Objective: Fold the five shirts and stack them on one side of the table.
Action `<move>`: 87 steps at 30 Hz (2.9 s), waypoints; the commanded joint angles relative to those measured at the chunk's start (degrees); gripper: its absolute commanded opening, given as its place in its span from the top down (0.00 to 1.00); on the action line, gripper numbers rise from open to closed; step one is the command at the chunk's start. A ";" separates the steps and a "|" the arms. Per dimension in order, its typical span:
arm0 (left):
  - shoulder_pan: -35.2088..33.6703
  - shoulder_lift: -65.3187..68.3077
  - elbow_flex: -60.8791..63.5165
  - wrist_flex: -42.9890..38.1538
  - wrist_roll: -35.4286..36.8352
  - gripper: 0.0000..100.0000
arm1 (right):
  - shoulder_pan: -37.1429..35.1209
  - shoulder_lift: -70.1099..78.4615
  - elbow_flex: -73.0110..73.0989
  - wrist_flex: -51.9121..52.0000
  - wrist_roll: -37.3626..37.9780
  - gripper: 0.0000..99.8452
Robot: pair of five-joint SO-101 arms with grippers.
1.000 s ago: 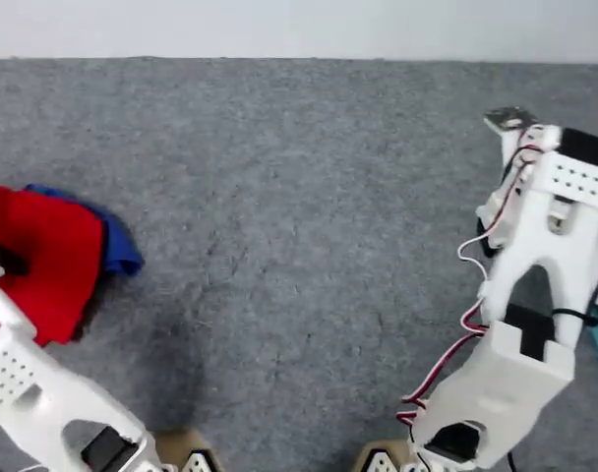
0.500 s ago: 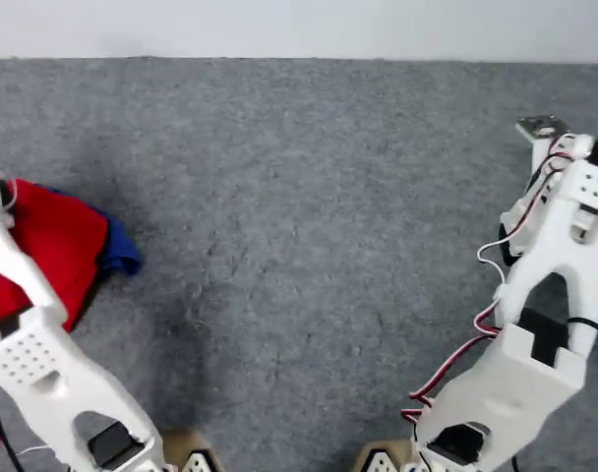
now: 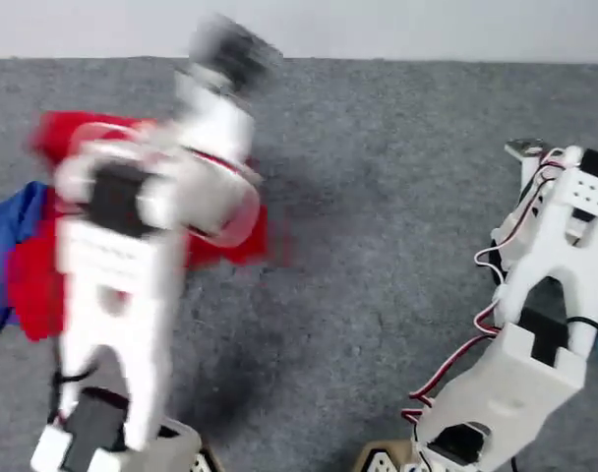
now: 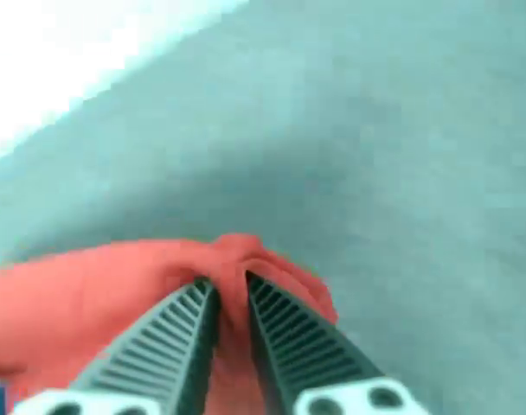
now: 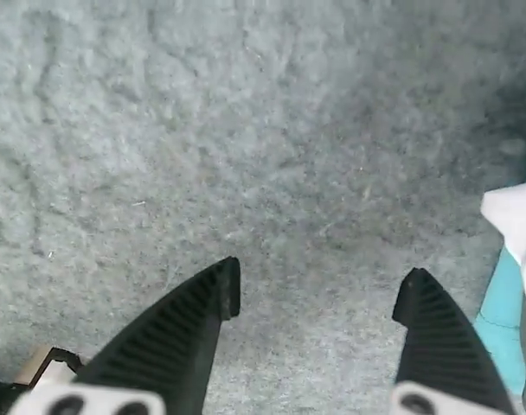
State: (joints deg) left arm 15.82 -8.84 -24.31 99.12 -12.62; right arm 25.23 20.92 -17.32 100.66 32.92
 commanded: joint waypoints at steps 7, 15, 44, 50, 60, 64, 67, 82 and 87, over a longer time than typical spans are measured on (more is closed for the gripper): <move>27.16 6.51 20.79 -5.45 0.00 0.99 | 1.71 -9.01 -0.26 2.42 0.79 0.71; 28.66 9.32 17.71 1.41 13.71 0.97 | 1.36 -9.10 -0.26 2.42 0.79 0.71; -49.49 9.32 17.27 1.58 16.18 0.75 | -44.70 -9.63 18.73 2.51 17.67 0.60; -54.77 9.32 18.59 1.49 13.45 0.75 | -56.57 -9.63 31.38 2.51 17.67 0.60; -55.03 9.32 18.59 1.49 12.57 0.75 | -57.98 -9.10 37.19 0.31 17.67 0.60; -55.30 9.32 18.59 1.49 12.57 0.75 | -52.18 -9.01 37.45 -4.70 17.67 0.64; -55.30 9.32 18.59 1.49 12.57 0.75 | -48.40 -9.01 37.45 -9.27 17.76 0.80; -55.38 9.32 18.68 1.49 12.66 0.75 | -36.18 -9.54 37.10 -16.66 17.67 0.99; -55.38 9.32 22.37 1.49 12.66 0.75 | -28.26 -9.71 34.46 -16.57 17.76 0.99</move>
State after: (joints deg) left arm -39.21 0.84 -3.91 98.95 0.66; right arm -7.91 13.98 19.87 83.96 50.15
